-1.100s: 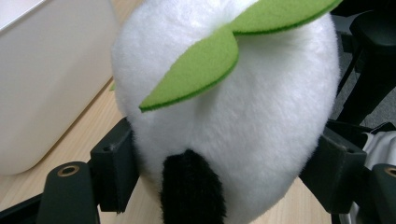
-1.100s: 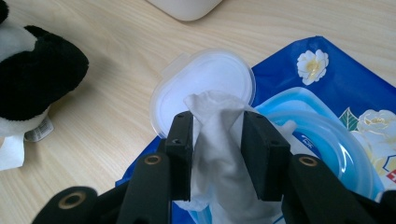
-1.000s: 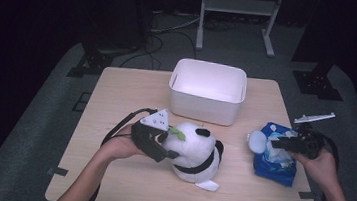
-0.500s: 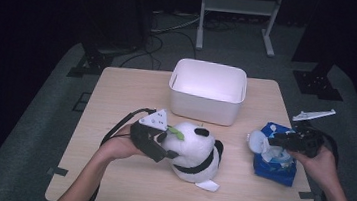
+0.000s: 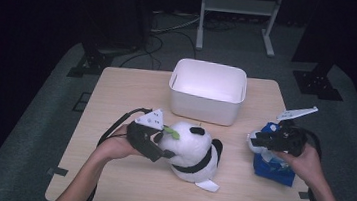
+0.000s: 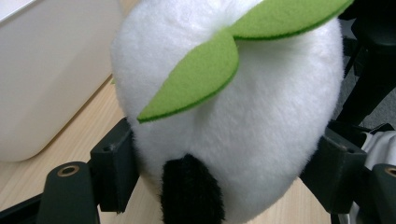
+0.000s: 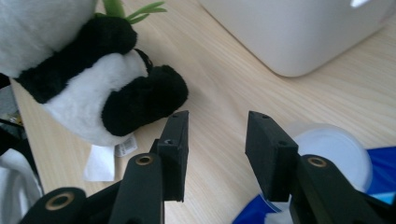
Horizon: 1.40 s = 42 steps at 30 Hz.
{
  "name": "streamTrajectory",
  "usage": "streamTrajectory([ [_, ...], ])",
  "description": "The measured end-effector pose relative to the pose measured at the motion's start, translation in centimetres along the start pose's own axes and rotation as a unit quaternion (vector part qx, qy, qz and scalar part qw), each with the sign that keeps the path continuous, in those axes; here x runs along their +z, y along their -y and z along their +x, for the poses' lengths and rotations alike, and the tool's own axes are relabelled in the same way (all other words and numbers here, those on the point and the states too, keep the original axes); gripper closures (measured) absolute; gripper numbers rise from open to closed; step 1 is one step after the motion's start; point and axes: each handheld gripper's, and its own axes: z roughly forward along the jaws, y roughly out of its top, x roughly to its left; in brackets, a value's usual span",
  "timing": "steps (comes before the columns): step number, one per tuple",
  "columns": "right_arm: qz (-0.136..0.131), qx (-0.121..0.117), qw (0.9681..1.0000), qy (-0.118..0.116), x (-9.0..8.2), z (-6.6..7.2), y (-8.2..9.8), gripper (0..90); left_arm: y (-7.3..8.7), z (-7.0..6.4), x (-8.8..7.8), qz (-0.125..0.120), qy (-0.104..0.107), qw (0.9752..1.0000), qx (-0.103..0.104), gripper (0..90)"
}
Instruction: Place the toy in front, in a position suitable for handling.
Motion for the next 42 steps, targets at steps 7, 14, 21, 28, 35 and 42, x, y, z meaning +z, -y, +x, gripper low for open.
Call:
streamTrajectory([
  [7, -0.004, -0.011, 0.9997, -0.022, 0.5, 0.8, -0.3, 57.1, 0.1, 0.1, -0.1, 0.0, 0.0, 1.0, -0.003, 22.1],
  [14, -0.01, -0.024, 0.9987, -0.045, 1.1, 1.7, -0.6, 56.7, 0.3, 0.2, -0.1, -0.005, 0.0, 1.0, -0.008, 22.1],
  [21, -0.009, -0.04, 0.9969, -0.067, 2.0, 2.8, -1.2, 56.0, 0.6, 0.3, -0.3, -0.006, 0.0, 0.9999, -0.013, 22.0],
  [28, -0.003, -0.065, 0.9931, -0.097, 3.6, 4.8, -2.3, 55.4, 1.1, 0.5, -0.7, -0.005, -0.001, 0.9998, -0.017, 22.0],
  [35, 0.007, -0.098, 0.9863, -0.133, 6.1, 7.3, -3.7, 54.7, 1.9, 0.8, -1.3, -0.006, -0.002, 0.9996, -0.029, 21.9],
  [42, 0.023, -0.128, 0.9806, -0.147, 8.8, 9.5, -5.1, 54.2, 3.4, 1.4, -2.1, -0.001, -0.004, 0.999, -0.046, 21.0],
])
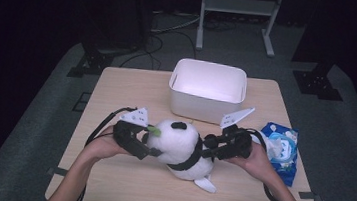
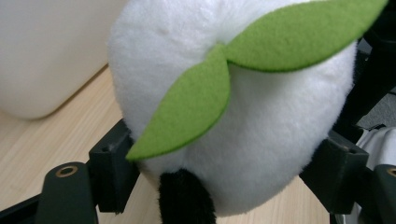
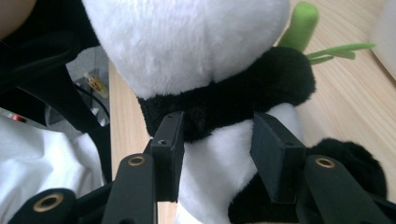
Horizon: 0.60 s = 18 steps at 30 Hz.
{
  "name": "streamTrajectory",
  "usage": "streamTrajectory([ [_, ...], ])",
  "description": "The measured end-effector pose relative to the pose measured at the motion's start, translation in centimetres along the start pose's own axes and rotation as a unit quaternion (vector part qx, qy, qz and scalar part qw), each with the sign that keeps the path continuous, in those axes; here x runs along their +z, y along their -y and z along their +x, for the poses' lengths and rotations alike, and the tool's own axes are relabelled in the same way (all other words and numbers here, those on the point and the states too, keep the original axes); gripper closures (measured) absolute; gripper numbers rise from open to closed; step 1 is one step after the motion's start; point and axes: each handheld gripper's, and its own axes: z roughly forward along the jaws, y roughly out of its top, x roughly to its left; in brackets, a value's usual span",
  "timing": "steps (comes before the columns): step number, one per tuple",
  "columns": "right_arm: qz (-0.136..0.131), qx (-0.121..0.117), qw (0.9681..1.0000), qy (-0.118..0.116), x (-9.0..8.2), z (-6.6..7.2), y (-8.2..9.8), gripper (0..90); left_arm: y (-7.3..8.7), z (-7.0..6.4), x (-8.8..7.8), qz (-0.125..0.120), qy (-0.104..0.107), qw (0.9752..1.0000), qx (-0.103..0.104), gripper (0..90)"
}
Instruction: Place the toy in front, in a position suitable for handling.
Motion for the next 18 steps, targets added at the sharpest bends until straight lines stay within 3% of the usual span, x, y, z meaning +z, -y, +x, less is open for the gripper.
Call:
streamTrajectory([
  [4, -0.001, -0.009, 1.0, 0.004, 0.8, 0.3, -0.8, 56.2, 1.2, 0.3, -0.6, -0.001, 0.003, 0.9999, -0.011, 17.7],
  [10, 0.004, -0.011, 0.9999, 0.008, 1.7, 0.9, -1.8, 57.1, 2.3, 0.4, -1.7, 0.0, -0.015, 0.9998, -0.013, 11.8],
  [18, 0.014, -0.02, 0.9997, 0.005, 2.7, 1.5, -2.7, 58.0, 3.4, 0.7, -3.2, -0.004, -0.022, 0.9995, -0.023, 11.3],
])
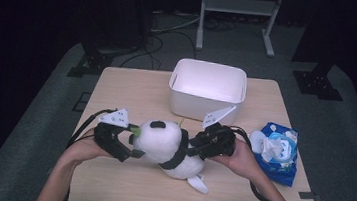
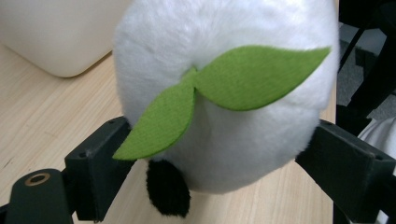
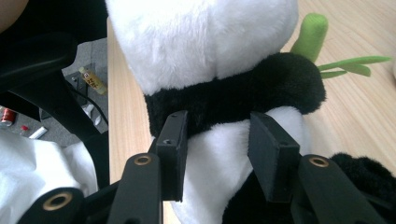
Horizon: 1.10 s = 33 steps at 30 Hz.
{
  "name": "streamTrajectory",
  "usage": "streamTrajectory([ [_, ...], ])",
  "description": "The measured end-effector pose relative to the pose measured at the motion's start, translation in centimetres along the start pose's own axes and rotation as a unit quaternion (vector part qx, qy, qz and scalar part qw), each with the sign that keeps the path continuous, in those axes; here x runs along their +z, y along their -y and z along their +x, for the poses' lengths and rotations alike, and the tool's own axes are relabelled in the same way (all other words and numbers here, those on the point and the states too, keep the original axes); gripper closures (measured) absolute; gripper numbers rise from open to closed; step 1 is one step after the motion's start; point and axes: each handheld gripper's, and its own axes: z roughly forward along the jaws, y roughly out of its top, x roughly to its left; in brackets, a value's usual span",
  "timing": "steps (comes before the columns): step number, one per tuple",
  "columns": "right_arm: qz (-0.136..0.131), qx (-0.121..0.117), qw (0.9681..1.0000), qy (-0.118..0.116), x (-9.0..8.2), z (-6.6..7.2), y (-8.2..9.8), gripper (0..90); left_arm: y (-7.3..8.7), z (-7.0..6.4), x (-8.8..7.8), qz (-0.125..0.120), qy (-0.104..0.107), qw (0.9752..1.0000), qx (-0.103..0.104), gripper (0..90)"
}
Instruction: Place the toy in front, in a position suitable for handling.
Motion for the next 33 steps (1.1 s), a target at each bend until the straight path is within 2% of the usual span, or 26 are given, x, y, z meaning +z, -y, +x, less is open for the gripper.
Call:
streamTrajectory([
  [3, 0.001, -0.003, 1.0, -0.005, 0.2, 0.2, -0.1, 58.9, 0.6, 0.1, -0.4, -0.006, -0.001, 0.9999, -0.009, 11.6],
  [6, 0.004, -0.006, 0.9999, -0.011, 0.4, 0.5, -0.2, 59.9, 1.1, 0.1, -0.6, -0.002, -0.003, 1.0, -0.007, 13.8],
  [10, 0.013, -0.015, 0.9997, -0.015, 0.6, 0.9, -0.4, 60.3, 1.6, 0.0, 0.0, 0.013, -0.002, 0.9999, 0.0, 16.9],
  [14, 0.027, -0.024, 0.9993, -0.011, 0.6, 1.3, -0.6, 59.8, 1.8, 0.1, 0.3, 0.006, 0.003, 1.0, -0.004, 16.9],
  [19, 0.036, -0.015, 0.9991, -0.016, 0.4, 1.5, -0.4, 59.8, 2.0, 0.0, 1.5, 0.006, 0.014, 0.9999, -0.002, 16.9],
  [23, 0.043, -0.013, 0.9989, -0.013, 0.1, 1.6, 0.1, 59.7, 2.0, 0.0, 2.3, -0.004, 0.024, 0.9997, -0.002, 16.9],
  [25, 0.046, -0.01, 0.9988, -0.013, -0.1, 1.6, 0.3, 59.7, 1.9, 0.0, 2.7, -0.001, 0.026, 0.9997, 0.0, 16.9],
  [31, 0.044, -0.003, 0.9989, -0.014, -0.3, 1.5, 0.9, 59.8, 1.8, -0.2, 4.2, 0.03, 0.028, 0.9991, 0.01, 17.0],
  [33, 0.04, -0.004, 0.9991, -0.013, -0.4, 1.5, 0.9, 60.1, 1.8, -0.2, 4.2, 0.028, 0.031, 0.9991, 0.007, 16.9],
])
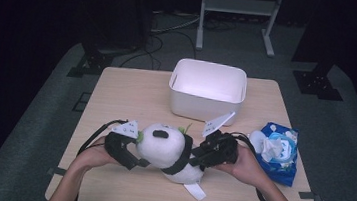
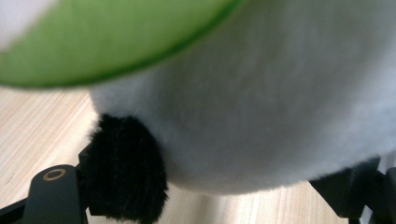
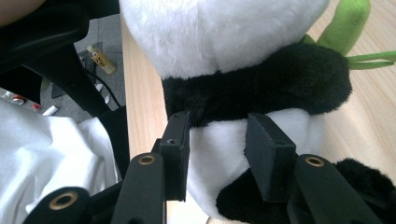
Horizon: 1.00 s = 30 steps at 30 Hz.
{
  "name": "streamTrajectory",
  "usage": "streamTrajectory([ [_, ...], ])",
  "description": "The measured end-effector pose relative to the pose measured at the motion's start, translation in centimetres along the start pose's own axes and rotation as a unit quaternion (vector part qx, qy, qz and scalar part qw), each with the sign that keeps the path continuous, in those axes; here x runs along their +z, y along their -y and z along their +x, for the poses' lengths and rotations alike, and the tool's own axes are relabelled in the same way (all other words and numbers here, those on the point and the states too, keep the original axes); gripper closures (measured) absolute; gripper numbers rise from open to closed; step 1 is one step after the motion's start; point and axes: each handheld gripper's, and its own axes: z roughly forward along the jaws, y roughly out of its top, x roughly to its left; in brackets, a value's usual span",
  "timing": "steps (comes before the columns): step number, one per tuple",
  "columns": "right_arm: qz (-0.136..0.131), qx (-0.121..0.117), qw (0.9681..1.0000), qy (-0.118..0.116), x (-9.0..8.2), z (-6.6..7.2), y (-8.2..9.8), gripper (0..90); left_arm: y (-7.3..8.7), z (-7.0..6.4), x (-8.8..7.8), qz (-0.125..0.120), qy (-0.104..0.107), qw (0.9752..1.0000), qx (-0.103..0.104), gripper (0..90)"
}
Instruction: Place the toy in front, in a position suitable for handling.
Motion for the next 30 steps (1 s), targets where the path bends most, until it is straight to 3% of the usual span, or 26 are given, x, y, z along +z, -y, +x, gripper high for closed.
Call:
streamTrajectory([
  [6, -0.007, 0.0, 1.0, -0.003, 0.2, 0.0, -0.2, 60.4, -0.3, -0.4, -1.1, 0.016, -0.013, 0.9998, 0.006, 16.8],
  [10, -0.008, 0.0, 1.0, -0.003, 0.5, 0.1, -0.2, 60.4, -0.2, -0.1, -2.7, -0.002, -0.019, 0.9998, 0.002, 16.7],
  [19, -0.014, -0.004, 0.9999, -0.005, 0.9, 0.2, -0.9, 60.9, -0.6, -0.4, -5.7, -0.016, -0.051, 0.9986, 0.006, 11.2],
  [25, -0.014, -0.011, 0.9998, -0.009, 1.3, 0.5, -1.7, 60.8, -1.4, -0.8, -6.8, -0.026, -0.057, 0.9978, 0.021, 10.7],
  [30, -0.006, -0.016, 0.9998, -0.012, 1.7, 0.9, -2.3, 60.7, -1.3, -0.8, -6.5, -0.02, -0.047, 0.9984, 0.023, 11.7],
])
